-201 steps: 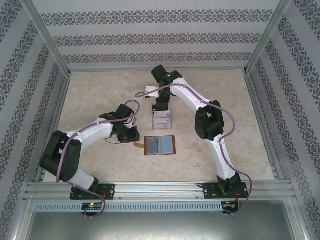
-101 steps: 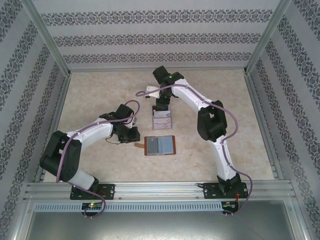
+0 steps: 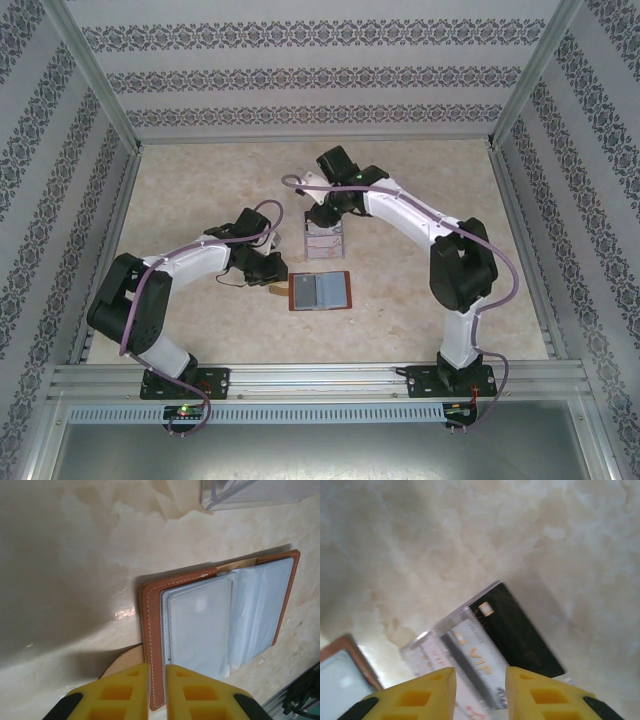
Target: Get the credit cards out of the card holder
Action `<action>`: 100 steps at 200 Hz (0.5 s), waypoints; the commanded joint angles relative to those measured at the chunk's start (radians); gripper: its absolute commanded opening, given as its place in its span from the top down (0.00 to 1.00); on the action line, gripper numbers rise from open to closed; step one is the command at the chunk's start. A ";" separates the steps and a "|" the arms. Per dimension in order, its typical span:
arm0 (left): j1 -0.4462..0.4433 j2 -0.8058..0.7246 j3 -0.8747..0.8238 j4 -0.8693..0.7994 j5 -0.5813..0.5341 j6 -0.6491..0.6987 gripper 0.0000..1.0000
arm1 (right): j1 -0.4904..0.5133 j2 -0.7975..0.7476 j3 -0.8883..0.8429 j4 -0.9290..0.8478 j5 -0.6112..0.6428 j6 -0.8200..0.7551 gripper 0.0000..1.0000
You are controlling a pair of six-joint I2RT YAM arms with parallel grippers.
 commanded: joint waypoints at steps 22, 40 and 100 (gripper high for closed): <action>-0.008 0.020 -0.026 0.065 0.059 -0.012 0.87 | 0.052 -0.126 -0.144 0.110 -0.054 0.321 0.83; -0.016 0.038 -0.033 0.085 0.073 -0.021 0.88 | 0.083 -0.154 -0.191 0.140 -0.072 0.419 0.91; -0.049 0.073 -0.039 0.119 0.085 -0.037 0.89 | 0.159 -0.273 -0.405 0.373 -0.104 0.709 1.00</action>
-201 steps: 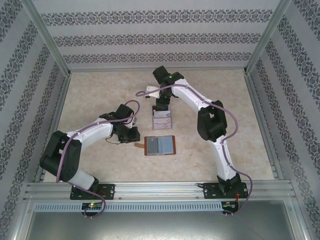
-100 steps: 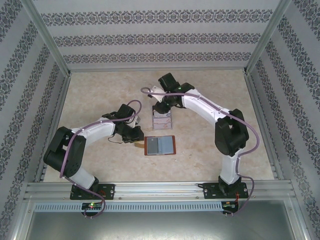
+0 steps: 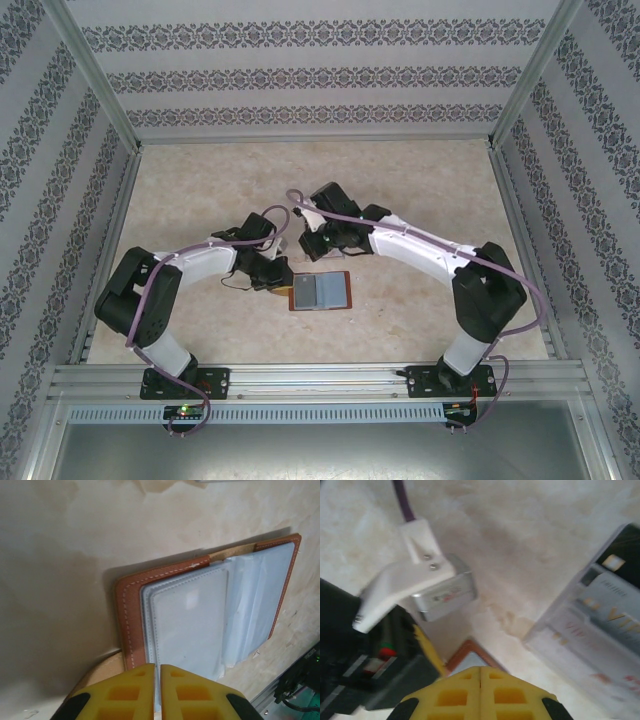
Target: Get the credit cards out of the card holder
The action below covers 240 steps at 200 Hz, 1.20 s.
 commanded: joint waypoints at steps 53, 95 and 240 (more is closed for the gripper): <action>-0.019 0.027 -0.040 0.057 0.013 -0.020 0.90 | 0.004 -0.048 -0.112 0.081 -0.057 0.445 1.00; -0.019 0.035 -0.050 0.048 0.007 -0.014 0.91 | 0.006 0.005 -0.164 0.123 -0.172 0.571 1.00; -0.018 0.077 -0.026 0.024 -0.004 0.006 0.95 | 0.075 0.156 -0.143 0.029 -0.122 0.642 0.85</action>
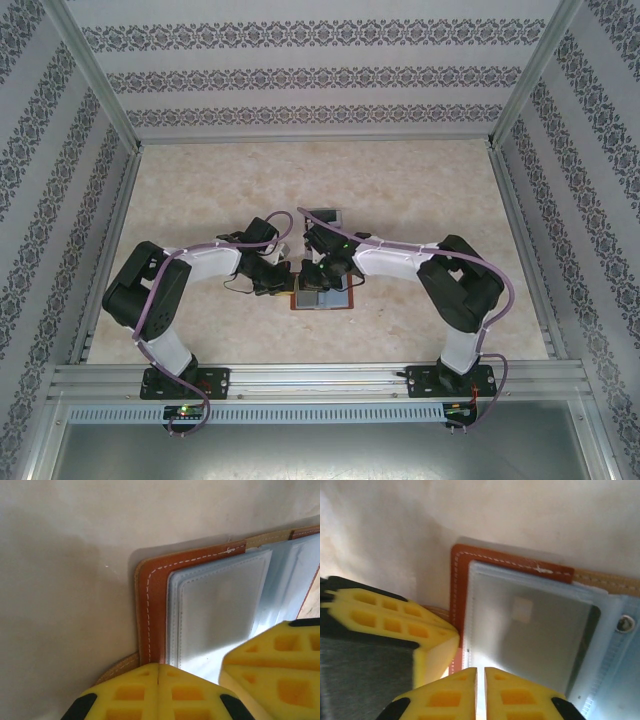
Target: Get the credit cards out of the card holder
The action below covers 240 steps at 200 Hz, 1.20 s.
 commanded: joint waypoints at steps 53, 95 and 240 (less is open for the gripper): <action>-0.010 0.016 -0.017 0.002 -0.022 0.001 0.95 | 0.020 0.037 0.063 -0.145 0.088 -0.010 0.79; -0.010 0.019 -0.011 -0.005 -0.021 0.006 0.95 | 0.024 0.035 0.077 -0.199 0.125 -0.018 0.71; -0.010 0.016 -0.012 -0.007 -0.025 0.007 0.95 | 0.035 0.033 0.118 -0.318 0.227 -0.041 0.56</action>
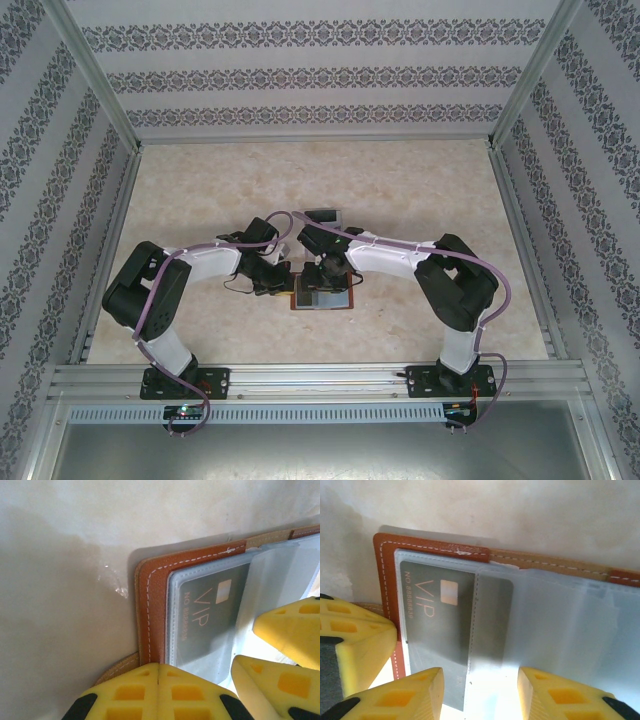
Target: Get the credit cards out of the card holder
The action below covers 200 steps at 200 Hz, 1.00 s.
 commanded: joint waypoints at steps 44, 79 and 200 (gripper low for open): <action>-0.010 0.016 -0.012 -0.010 -0.031 0.008 0.95 | 0.012 0.017 0.024 -0.090 0.077 -0.019 0.52; -0.010 0.016 -0.010 -0.012 -0.033 0.009 0.96 | 0.014 0.004 0.027 -0.107 0.103 -0.014 0.51; -0.011 0.018 -0.006 -0.012 -0.032 0.009 0.95 | 0.014 -0.059 0.015 -0.160 0.152 -0.006 0.54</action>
